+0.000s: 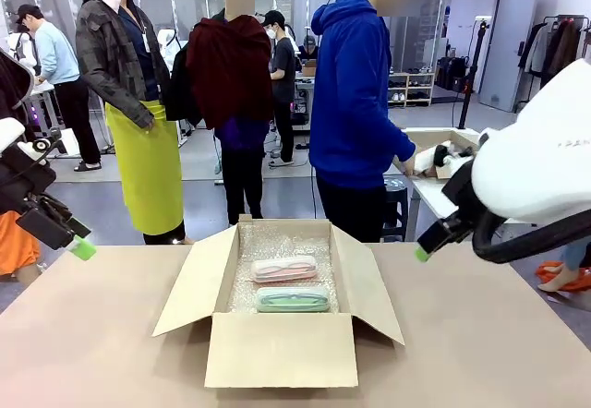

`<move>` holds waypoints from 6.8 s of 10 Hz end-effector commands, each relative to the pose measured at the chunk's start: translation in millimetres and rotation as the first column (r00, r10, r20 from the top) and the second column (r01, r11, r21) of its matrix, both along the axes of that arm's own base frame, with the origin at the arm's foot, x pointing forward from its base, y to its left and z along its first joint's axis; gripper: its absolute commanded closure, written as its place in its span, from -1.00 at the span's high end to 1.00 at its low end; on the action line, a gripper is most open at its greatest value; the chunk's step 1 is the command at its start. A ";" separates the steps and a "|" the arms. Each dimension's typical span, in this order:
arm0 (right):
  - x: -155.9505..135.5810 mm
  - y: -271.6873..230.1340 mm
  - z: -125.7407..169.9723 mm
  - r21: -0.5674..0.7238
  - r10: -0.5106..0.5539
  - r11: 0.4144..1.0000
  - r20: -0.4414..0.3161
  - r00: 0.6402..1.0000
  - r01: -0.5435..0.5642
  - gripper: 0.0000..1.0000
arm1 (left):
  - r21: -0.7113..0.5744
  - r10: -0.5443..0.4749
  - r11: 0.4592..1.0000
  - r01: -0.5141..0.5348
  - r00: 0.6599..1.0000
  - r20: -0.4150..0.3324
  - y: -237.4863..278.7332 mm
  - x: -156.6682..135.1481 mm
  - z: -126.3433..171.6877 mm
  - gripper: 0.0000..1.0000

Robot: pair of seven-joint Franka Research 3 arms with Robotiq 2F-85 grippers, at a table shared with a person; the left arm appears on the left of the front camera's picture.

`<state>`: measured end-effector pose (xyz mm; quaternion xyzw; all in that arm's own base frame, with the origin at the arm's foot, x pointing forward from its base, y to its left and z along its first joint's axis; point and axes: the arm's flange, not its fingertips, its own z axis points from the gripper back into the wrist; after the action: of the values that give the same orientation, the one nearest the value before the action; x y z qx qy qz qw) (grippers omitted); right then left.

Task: Pack the glasses set securely to prepare it for shipping.
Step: Position the Package Box on the left side of the table.

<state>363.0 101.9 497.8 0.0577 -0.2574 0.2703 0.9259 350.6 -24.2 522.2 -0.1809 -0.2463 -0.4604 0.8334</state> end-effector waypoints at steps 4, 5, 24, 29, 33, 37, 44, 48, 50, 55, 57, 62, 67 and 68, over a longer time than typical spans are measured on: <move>-2.1 -17.0 22.1 0.022 -0.045 0.999 0.055 0.997 0.044 0.99 | -0.026 -0.029 0.999 0.029 1.000 0.004 3.2 -0.2 1.9 1.00; -2.1 -17.0 22.1 0.022 -0.045 0.999 0.055 0.997 0.044 0.99 | -0.026 -0.029 0.999 0.029 1.000 0.004 3.2 -0.2 1.9 1.00; -2.1 -17.0 22.1 0.022 -0.045 0.999 0.055 0.997 0.044 0.99 | -0.168 0.023 0.969 -0.183 0.741 -0.671 30.3 80.8 25.8 1.00; -2.1 -17.0 22.1 0.022 -0.045 0.999 0.055 0.997 0.044 0.99 | -0.233 0.024 0.848 -0.476 0.474 -0.880 39.7 144.6 -77.1 1.00; -2.1 -17.0 22.1 0.022 -0.045 0.999 0.055 0.997 0.044 0.99 | -0.329 0.002 0.765 -0.553 0.513 -0.859 27.9 150.8 -140.3 1.00; -2.1 -17.0 22.1 0.022 -0.045 0.999 0.055 0.997 0.044 0.99 | -0.306 0.017 0.774 -0.554 0.501 -0.865 28.2 157.2 -142.1 1.00; -2.1 -17.0 22.1 0.022 -0.045 0.999 0.055 0.997 0.044 0.99 | -0.494 -0.012 0.651 -0.577 0.642 -0.766 22.1 192.7 -192.7 1.00; -2.1 -17.0 22.1 0.022 -0.045 0.999 0.055 0.997 0.044 0.99 | -0.525 0.012 0.625 -0.578 0.680 -0.734 21.4 207.0 -231.2 1.00; -2.1 -17.0 22.1 0.022 -0.045 0.999 0.055 0.997 0.044 0.99 | -0.514 0.026 0.614 -0.599 0.666 -0.745 15.5 207.3 -247.0 1.00; -2.1 -17.0 22.1 0.022 -0.045 0.999 0.055 0.997 0.044 0.99 | -0.497 0.004 0.609 -0.618 0.629 -0.777 -0.7 204.4 -271.1 1.00; -2.1 -17.0 22.1 0.022 -0.045 0.999 0.055 0.997 0.044 0.99 | -0.498 -0.028 0.606 -0.620 0.609 -0.793 -5.2 201.7 -275.1 1.00; -2.1 -17.0 22.1 0.022 -0.045 0.999 0.055 0.997 0.044 0.99 | -0.531 -0.090 0.560 -0.636 0.591 -0.802 0.7 201.4 -266.3 -1.00; -2.1 -17.0 22.1 0.022 -0.045 0.999 0.055 0.997 0.044 0.99 | -0.564 -0.139 0.548 -0.618 0.597 -0.790 9.1 204.6 -249.3 -1.00; -2.1 -17.0 22.1 0.022 -0.045 0.999 0.055 0.997 0.044 0.99 | -0.563 -0.142 0.553 -0.615 0.596 -0.790 8.4 204.4 -248.7 -1.00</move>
<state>362.2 82.0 519.1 0.0559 -0.2867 0.2587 0.9207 555.2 -15.5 267.0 -0.6612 -0.0752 -0.0473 0.7450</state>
